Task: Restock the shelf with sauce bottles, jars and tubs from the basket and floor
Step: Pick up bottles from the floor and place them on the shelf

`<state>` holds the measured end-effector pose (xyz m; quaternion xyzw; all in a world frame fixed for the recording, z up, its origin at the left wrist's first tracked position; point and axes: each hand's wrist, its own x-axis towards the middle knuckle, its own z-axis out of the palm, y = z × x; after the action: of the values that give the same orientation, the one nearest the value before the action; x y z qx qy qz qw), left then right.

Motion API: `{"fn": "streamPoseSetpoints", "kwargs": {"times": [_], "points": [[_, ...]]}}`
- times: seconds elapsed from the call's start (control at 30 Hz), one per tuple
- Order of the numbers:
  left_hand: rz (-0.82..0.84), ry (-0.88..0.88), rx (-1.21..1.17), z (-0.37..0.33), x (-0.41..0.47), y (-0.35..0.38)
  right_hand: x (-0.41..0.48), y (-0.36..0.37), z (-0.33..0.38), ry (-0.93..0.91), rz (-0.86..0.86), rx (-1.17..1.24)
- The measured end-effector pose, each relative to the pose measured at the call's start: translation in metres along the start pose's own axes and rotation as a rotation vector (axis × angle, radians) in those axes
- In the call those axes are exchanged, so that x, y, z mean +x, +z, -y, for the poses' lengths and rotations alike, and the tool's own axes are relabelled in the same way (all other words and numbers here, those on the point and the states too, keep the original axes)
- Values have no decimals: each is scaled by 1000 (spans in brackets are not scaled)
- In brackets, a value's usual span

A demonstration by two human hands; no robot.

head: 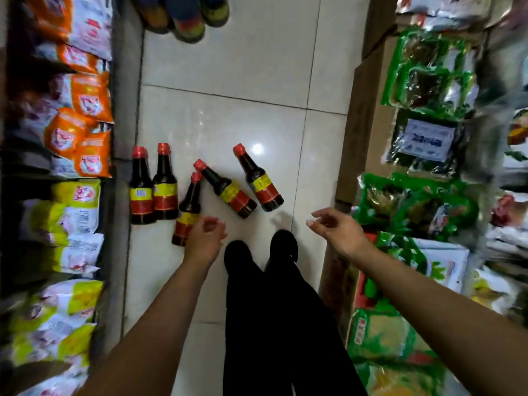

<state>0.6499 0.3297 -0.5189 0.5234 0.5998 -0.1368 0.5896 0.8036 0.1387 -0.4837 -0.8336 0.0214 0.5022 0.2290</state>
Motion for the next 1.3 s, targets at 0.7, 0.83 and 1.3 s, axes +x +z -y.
{"fn": "streamPoseSetpoints", "kwargs": {"times": [0.7,0.83,1.3], "points": [[-221,-126,57,96,245,90,273,150,-53,-96,-67,-324],[-294,-132,33,100,264,106,296,165,-50,-97,-71,-324],[-323,-13,187,105,250,103,289,165,-53,-125,-143,-199]]}}
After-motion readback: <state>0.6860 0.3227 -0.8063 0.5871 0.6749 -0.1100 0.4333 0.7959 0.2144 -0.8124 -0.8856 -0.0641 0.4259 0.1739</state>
